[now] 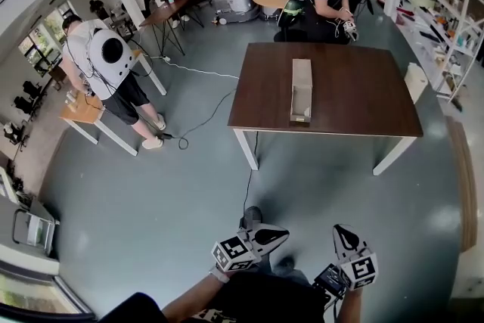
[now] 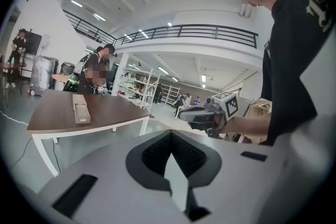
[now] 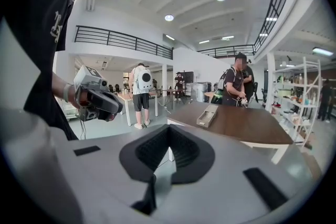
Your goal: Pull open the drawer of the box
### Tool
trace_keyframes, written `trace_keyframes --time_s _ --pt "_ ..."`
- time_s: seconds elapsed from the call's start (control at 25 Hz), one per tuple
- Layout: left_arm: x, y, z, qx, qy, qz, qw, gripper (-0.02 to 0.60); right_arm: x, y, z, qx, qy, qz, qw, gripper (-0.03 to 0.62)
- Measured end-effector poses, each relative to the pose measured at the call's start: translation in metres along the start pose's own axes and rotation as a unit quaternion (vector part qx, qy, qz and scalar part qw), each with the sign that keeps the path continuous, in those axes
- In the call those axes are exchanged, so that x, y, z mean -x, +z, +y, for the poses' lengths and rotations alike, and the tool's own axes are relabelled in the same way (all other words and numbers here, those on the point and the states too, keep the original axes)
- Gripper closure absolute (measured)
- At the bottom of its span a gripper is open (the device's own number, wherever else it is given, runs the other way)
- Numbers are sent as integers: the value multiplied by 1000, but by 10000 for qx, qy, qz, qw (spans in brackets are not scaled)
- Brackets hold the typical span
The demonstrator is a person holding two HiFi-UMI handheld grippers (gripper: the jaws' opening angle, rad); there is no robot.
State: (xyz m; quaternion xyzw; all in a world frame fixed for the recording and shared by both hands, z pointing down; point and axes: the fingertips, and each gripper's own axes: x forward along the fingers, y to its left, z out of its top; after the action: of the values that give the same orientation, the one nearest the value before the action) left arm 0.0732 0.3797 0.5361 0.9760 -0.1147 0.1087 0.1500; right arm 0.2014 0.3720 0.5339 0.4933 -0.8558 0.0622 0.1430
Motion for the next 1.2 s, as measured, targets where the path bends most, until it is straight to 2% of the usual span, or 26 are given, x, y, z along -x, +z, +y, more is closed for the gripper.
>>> trace_keyframes --time_s 0.32,0.52,0.76,0.96,1.2 --pt "27 -3 -30 102 -6 -158 9998 578 23 -4 38 -94 -54 20 9999 606" --pt "38 1 -38 -114 -15 -263 9996 578 29 0 52 -91 -145 93 9998 606" --pt "58 12 -23 -59 -147 -473 9988 577 25 8 66 29 -131 115 9998 606" --pt "80 25 -8 -191 -255 -574 9978 577 8 17 82 -148 -182 154 9996 606" --pt "136 32 27 -146 31 -790 9968 577 -43 44 134 48 73 260 9996 606"
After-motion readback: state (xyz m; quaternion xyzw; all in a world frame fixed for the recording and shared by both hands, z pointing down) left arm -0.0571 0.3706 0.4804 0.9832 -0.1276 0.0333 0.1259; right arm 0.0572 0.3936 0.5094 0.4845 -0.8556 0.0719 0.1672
